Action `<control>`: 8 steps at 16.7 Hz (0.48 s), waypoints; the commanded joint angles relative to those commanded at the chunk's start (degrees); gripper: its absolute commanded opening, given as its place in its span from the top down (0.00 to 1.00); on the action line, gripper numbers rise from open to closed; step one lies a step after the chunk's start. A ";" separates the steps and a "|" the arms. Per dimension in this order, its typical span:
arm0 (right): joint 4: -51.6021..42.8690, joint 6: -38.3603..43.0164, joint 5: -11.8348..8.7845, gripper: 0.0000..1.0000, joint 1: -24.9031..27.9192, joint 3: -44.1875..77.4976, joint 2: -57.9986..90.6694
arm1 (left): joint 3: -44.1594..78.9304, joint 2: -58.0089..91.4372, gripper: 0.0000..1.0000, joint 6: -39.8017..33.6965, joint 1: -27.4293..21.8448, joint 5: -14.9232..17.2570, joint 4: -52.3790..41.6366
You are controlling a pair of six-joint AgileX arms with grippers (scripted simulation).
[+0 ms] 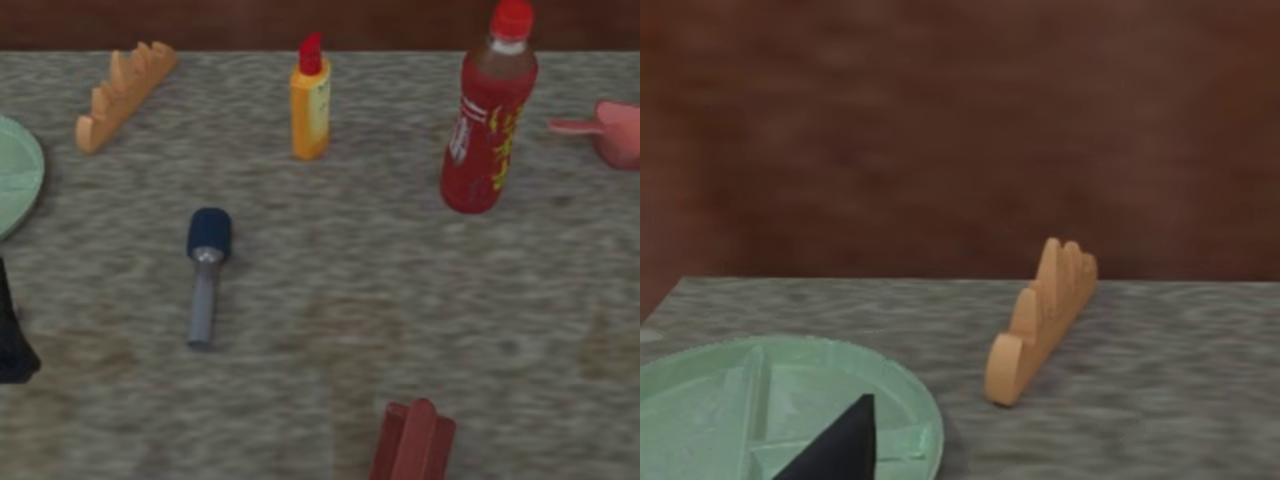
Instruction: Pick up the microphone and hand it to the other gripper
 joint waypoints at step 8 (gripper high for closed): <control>0.00 0.00 0.00 0.00 0.00 0.00 0.00 | 10.64 12.58 0.00 -3.51 -3.98 -0.45 -7.08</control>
